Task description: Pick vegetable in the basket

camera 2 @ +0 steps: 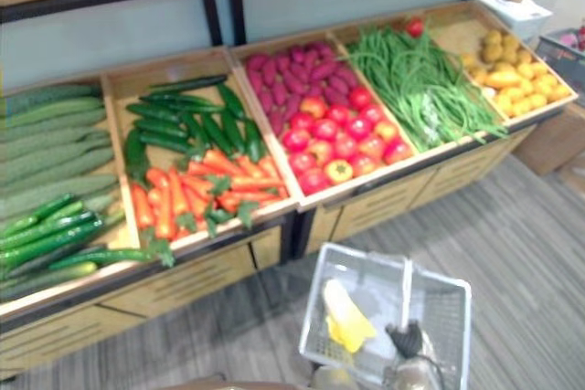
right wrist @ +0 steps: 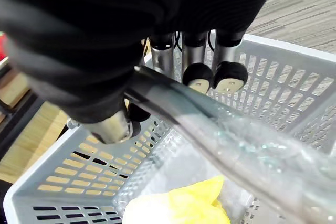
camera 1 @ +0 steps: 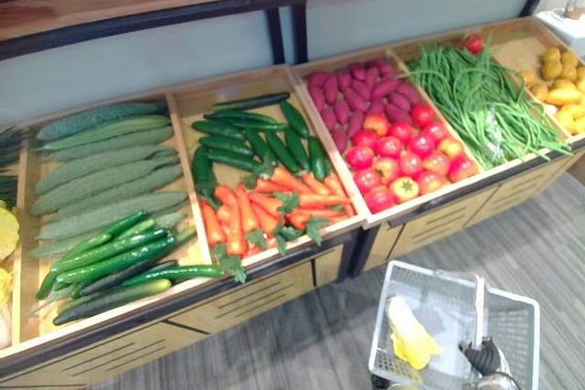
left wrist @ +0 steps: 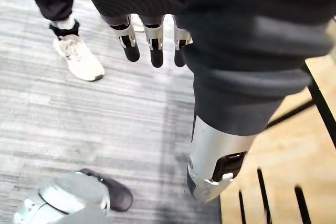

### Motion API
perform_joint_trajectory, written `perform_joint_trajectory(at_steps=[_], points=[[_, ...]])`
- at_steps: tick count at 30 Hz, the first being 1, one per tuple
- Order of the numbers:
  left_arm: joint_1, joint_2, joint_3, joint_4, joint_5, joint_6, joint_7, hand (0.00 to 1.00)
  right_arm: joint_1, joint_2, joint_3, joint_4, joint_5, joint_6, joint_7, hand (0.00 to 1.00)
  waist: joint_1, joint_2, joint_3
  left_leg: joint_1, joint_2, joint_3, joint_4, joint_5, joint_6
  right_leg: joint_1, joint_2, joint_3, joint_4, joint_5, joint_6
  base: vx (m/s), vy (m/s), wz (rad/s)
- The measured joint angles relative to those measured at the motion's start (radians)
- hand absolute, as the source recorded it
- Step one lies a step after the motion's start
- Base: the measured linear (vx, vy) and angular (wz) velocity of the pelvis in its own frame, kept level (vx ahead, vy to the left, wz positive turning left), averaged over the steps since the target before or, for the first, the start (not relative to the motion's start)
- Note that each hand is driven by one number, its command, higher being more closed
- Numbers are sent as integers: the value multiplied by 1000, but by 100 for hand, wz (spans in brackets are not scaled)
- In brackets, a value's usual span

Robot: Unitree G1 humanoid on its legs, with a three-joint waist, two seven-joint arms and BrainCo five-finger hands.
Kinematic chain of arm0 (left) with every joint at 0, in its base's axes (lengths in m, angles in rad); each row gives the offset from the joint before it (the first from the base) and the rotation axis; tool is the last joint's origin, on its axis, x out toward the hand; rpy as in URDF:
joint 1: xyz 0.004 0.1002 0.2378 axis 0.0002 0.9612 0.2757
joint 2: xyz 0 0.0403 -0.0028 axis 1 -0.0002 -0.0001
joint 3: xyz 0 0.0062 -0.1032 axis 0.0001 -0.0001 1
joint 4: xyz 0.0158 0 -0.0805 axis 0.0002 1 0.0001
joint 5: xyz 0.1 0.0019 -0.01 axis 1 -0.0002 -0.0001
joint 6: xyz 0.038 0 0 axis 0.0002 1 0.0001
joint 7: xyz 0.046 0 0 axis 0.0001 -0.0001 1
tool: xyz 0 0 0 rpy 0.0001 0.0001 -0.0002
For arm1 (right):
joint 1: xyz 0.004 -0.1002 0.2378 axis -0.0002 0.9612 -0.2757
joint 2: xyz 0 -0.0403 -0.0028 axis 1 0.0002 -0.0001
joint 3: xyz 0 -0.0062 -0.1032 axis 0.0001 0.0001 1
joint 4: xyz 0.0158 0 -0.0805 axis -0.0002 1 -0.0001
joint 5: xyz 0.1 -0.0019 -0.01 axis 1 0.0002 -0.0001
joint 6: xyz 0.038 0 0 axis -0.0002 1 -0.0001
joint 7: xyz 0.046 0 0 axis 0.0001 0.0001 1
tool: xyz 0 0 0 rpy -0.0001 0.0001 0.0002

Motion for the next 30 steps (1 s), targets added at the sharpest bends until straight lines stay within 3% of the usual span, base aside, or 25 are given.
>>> perform_joint_trajectory(at_steps=[4, 10, 14, 17, 21, 30], points=[[-9, 40, 170, -92, -23, -13, 62, 0, 1, -2, -38, 56, 0, -6, 0, 100, 1, -2, -12, 11, -12, -22, -23, 14, 3, 15, -10, -23, 0, -1, 1, 1, 15, 16], [-9, 79, 217, -488, 67, -41, 227, 0, 0, -4, -39, 113, 0, -29, -5, 100, 3, -12, -20, -6, -19, -65, -29, 31, 5, 21, -20, -66, 1, -1, 2, -14, -1, 22], [0, 47, 107, -800, 228, -58, 317, 0, -6, -4, -24, 116, 0, -40, -8, 100, 5, -12, -21, -9, -33, -82, -29, 36, 11, 29, -31, -79, 1, 0, 3, -29, 10, 12], [1, -6, 26, -920, 316, -55, 322, 0, -13, -3, -2, 116, -1, -40, -12, 100, 5, -12, -21, -10, -38, -81, -28, 37, 12, 27, -32, -77, 1, 2, 6, -10, 2, 1], [3, -56, -65, -1022, 373, -55, 318, 0, -19, 1, 12, 115, -2, -40, -16, 100, 2, -14, -22, -23, -39, -78, -23, 37, 12, 13, -32, -71, 1, 3, 7, -7, 0, -3], [6, -58, -230, -1108, 414, -58, 277, 0, -23, 7, 42, 105, -4, -40, -28, 100, -10, -7, -28, -10, -39, -46, -22, 32, 16, 6, -30, -35, 1, 8, 13, 11, 12, -10]])
